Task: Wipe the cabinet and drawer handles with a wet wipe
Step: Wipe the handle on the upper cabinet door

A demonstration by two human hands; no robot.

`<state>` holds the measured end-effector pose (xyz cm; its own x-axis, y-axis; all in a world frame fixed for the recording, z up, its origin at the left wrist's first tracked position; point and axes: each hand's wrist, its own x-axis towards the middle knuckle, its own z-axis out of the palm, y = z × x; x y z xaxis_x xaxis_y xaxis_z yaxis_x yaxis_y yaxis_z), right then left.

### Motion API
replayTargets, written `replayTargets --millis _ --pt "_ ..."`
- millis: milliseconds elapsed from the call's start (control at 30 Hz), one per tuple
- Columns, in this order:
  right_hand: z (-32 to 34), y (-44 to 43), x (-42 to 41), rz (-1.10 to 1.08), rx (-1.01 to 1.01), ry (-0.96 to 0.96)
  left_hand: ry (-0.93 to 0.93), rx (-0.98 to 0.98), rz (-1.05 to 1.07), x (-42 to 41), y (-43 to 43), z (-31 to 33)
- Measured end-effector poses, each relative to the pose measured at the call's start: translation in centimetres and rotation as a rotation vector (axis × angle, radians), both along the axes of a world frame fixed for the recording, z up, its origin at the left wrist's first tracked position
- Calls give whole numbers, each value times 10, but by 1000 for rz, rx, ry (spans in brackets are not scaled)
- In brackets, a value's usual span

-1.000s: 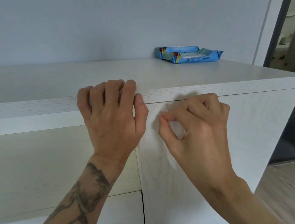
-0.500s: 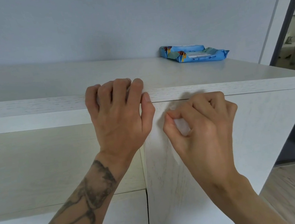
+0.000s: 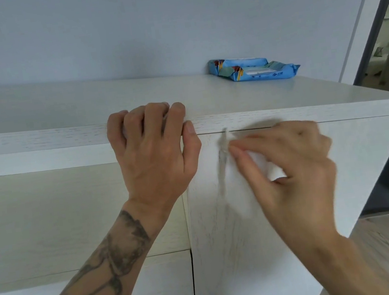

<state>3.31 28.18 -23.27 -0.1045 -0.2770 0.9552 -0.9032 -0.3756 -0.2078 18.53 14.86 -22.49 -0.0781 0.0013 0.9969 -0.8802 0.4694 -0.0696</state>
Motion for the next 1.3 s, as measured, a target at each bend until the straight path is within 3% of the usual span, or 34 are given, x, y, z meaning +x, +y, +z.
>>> replayTargets --millis 333,933,1133,1300 --pt "-8 -17 2 -46 -45 177 0 -9 15 0 -1 0" --pt "-9 -17 9 -44 -30 113 1 -12 19 1 1 2" --pt "-17 -1 -25 14 -58 179 3 -16 16 -1 1 1" --pt "-17 12 -72 15 8 102 14 -14 13 -1 -1 0"
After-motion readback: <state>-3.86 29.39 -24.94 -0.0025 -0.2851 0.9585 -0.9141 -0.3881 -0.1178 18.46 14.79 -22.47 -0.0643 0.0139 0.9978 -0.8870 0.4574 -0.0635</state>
